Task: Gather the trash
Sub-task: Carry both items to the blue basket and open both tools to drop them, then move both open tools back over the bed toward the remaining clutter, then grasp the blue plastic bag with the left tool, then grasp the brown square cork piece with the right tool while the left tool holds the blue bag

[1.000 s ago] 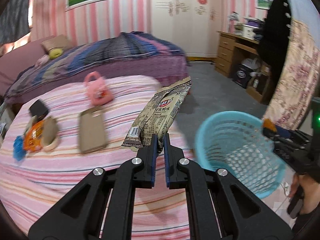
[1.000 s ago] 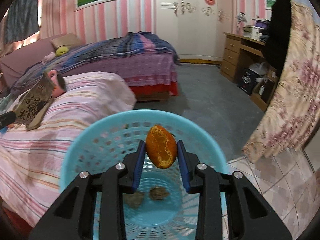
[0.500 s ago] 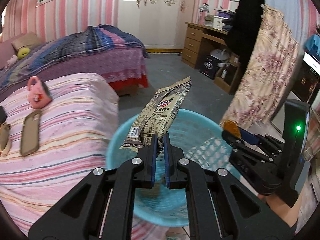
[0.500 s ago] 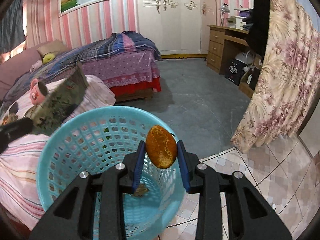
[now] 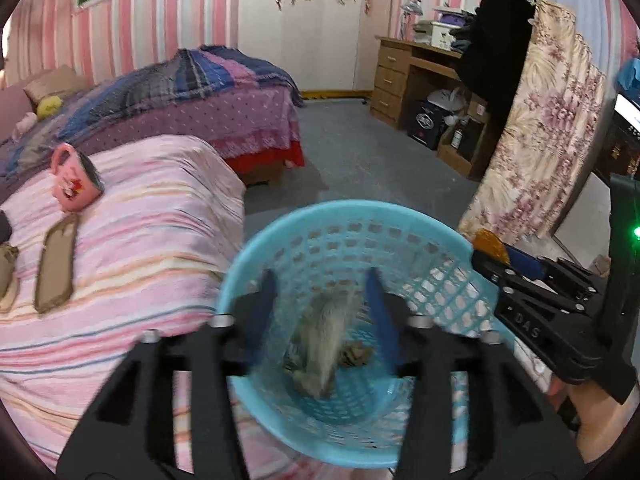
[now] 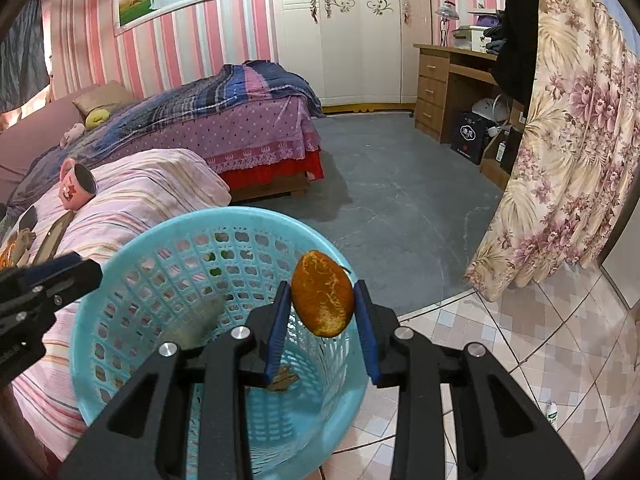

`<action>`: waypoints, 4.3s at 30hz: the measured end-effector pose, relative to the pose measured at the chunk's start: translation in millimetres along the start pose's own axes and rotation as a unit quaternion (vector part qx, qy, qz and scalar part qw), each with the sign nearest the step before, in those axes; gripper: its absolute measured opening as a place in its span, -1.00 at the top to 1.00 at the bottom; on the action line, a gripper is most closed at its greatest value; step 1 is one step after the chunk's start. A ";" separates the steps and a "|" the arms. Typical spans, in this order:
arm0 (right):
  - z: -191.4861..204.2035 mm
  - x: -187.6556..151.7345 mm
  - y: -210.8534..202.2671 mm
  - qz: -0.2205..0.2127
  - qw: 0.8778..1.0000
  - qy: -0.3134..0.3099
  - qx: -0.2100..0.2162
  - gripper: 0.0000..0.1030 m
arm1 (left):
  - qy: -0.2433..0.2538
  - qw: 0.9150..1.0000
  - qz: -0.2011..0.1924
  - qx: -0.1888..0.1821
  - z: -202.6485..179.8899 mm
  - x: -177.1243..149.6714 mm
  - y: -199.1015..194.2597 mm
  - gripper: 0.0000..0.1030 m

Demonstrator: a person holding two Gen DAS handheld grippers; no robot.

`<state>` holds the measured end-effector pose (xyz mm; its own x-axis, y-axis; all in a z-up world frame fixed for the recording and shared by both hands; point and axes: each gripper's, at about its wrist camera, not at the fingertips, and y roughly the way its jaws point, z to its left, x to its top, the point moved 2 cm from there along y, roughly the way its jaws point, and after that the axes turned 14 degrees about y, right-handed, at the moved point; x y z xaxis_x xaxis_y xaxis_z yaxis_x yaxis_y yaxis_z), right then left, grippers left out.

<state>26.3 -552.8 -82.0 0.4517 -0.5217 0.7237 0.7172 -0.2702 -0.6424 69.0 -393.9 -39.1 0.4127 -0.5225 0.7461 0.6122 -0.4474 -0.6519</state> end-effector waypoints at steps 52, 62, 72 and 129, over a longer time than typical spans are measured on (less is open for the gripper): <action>278.2 -48.6 13.5 0.000 0.988 -0.138 0.065 -0.82 | -0.153 0.953 0.020 0.261 377.3 -156.1 -112.3 -0.89; 322.5 -69.7 12.5 0.001 0.983 -0.169 0.075 -0.82 | -0.166 0.946 0.039 0.276 406.7 -183.0 -115.8 -0.89; 363.8 -88.0 13.7 0.014 0.981 -0.165 0.099 -0.82 | -0.192 0.939 0.067 0.276 434.5 -213.7 -119.9 -0.89; 518.3 -144.2 40.7 0.069 0.940 -0.275 0.187 -0.41 | -0.242 0.928 0.085 0.270 511.2 -247.8 -132.3 0.63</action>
<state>265.4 -69.2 -81.8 0.6871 -0.0054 0.7265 0.7211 0.1269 -0.6811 230.6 165.8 -68.6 0.7085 -0.1071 0.6975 0.7057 0.1091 -0.7001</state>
